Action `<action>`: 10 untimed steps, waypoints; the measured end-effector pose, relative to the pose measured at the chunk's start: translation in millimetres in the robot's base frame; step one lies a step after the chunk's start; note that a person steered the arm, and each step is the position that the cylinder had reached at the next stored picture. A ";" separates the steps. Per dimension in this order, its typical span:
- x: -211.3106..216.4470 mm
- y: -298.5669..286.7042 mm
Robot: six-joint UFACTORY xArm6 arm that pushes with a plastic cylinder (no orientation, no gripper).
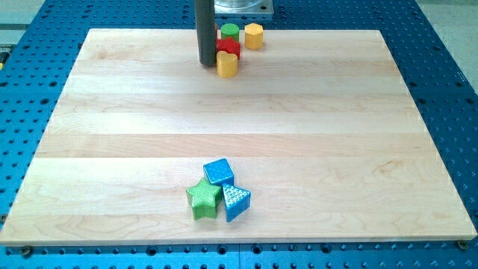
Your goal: Place the blue cube diagonal to the heart
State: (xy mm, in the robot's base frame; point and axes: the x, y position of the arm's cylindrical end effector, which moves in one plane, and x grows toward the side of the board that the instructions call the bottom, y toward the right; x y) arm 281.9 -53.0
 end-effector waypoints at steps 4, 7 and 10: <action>78.0 41.8; 331.6 115.9; 313.3 43.2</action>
State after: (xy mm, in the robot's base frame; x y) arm 595.3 -9.8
